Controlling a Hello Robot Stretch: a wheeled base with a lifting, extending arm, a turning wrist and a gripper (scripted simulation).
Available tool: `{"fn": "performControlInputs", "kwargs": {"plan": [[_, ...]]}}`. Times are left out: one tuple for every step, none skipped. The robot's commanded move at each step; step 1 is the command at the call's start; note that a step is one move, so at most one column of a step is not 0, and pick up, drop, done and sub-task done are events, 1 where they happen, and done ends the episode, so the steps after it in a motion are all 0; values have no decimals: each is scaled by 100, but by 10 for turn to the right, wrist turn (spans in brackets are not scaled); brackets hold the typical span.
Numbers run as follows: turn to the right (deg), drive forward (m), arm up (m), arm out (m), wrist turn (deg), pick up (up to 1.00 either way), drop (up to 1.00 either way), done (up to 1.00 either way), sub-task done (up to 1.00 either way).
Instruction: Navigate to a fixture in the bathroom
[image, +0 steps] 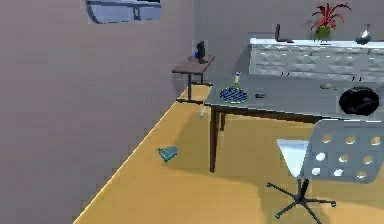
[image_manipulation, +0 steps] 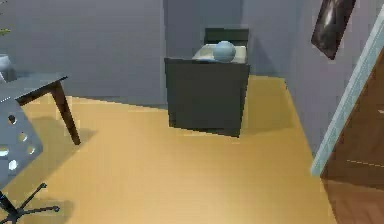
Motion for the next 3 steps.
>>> {"fn": "performControlInputs", "kwargs": {"plan": [[390, 0, 0, 0, 0, 0, 0, 0, 0], [0, 25, 0, 0, 0, 0, 0, 0, 0], [450, 0, 0, 0, 0, 0, 0, 0, 0]]}}
